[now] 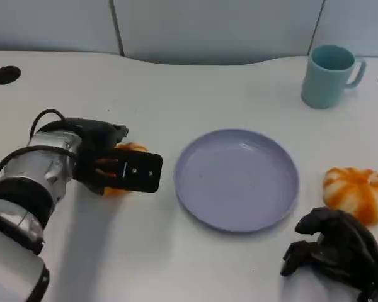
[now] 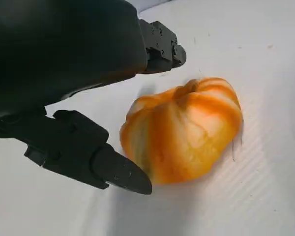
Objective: Grasp the bread from the table and place it into the plate.
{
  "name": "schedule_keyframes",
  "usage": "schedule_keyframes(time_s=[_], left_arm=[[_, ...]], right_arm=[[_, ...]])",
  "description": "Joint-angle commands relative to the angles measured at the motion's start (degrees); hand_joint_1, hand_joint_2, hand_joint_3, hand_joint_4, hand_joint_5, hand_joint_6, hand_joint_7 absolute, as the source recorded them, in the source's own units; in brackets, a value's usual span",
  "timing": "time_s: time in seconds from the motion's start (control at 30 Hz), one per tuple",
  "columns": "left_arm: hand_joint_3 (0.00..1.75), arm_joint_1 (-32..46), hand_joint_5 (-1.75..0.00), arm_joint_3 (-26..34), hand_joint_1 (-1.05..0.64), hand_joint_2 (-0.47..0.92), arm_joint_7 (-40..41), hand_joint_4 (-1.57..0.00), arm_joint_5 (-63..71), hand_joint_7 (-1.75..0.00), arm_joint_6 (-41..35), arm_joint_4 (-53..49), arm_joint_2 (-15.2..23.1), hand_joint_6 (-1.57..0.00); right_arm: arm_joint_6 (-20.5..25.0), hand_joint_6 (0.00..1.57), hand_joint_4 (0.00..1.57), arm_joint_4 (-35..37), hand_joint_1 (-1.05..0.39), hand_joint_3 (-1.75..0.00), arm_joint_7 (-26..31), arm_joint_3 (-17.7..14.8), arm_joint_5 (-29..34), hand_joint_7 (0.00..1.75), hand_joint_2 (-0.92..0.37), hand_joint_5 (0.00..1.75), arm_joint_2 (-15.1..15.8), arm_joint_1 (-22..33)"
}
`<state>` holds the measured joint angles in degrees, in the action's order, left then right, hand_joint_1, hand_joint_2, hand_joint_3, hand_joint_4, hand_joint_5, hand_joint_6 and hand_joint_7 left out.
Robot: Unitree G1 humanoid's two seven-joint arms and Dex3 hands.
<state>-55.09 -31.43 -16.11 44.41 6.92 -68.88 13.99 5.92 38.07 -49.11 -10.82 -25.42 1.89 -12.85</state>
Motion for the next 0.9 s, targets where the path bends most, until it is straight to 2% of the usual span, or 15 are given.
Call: schedule_keyframes(time_s=[0.03, 0.33, 0.43, 0.63, 0.67, 0.73, 0.77, 0.83, 0.87, 0.9], left_arm=[[0.01, -0.5, -0.02, 0.1, -0.35, 0.74, -3.4, -0.04, -2.1, -0.05, 0.6, -0.9, -0.3, -0.17], [0.01, 1.3, -0.07, -0.6, -0.39, 0.78, -6.0, -0.12, -4.1, -0.06, 0.7, -0.9, -0.5, -0.21], [0.01, 1.9, -0.06, -1.4, -0.42, 0.78, -4.5, -0.1, -3.8, -0.05, 1.3, -0.8, -0.5, -0.21], [0.0, 2.8, -0.07, -2.2, -0.38, 0.79, -0.8, -0.11, -4.0, -0.05, 3.1, -1.2, -0.3, -0.22], [0.0, 3.8, -0.07, -2.2, -0.37, 0.79, 2.7, -0.11, -3.8, -0.05, 3.8, -1.4, -0.2, -0.22], [0.03, 5.2, -0.16, -2.3, -0.31, 0.87, 7.5, -0.29, -3.5, -0.09, 4.7, -1.8, -0.2, -0.33], [0.03, 5.9, -0.17, -2.2, -0.3, 0.89, 9.2, -0.31, -3.6, -0.09, 5.4, -2.2, -0.1, -0.34], [0.06, 6.5, -0.25, -2.3, -0.32, 0.91, 10.8, -0.47, -3.7, -0.15, 6.3, -2.9, 0.0, -0.5], [0.06, 7.1, -0.26, -2.1, -0.32, 0.92, 13.1, -0.5, -3.8, -0.16, 7.0, -3.2, 0.0, -0.53], [0.05, 7.6, -0.41, -1.9, -0.3, 0.92, 15.1, -0.61, -3.9, -0.17, 7.5, -3.5, 0.0, -0.65]], right_arm=[[1.5, 1.57, 1.57, -0.4, -1.05, 0.0, 1.2, 0.1, 0.2, 0.21, -0.33, 0.43, 0.5, 2.0], [1.1, 1.57, 1.57, -1.9, -1.05, -0.01, 1.1, 0.3, 0.4, 0.21, -0.35, 0.43, 0.5, 2.8], [1.6, 1.57, 1.57, -2.1, -1.05, -0.01, 1.2, 0.3, 0.2, 0.21, -0.35, 0.44, 0.5, 3.0], [1.1, 1.57, 1.57, -2.3, -1.05, -0.01, 0.9, 0.4, 0.3, 0.21, -0.35, 0.43, 0.6, 3.1], [1.0, 1.57, 1.57, -2.4, -1.05, -0.01, 0.7, 0.4, 0.2, 0.21, -0.35, 0.43, 0.7, 3.2], [0.7, 1.57, 1.57, -2.7, -1.05, -0.01, 0.6, 0.4, 0.3, 0.2, -0.36, 0.42, 0.8, 3.5], [0.8, 1.57, 1.57, -3.0, -1.05, -0.01, 0.7, 0.5, 0.3, 0.2, -0.37, 0.42, 0.8, 3.7], [1.0, 1.57, 1.57, -3.6, -1.05, -0.01, 0.9, 0.6, 0.3, 0.2, -0.37, 0.42, 0.8, 4.0], [1.5, 1.57, 1.57, -4.1, -1.05, -0.01, 1.2, 0.5, 0.1, 0.2, -0.37, 0.42, 0.8, 4.2], [1.6, 1.57, 1.57, -4.4, -1.05, -0.01, 1.3, 0.5, 0.1, 0.2, -0.36, 0.42, 0.7, 4.3]])
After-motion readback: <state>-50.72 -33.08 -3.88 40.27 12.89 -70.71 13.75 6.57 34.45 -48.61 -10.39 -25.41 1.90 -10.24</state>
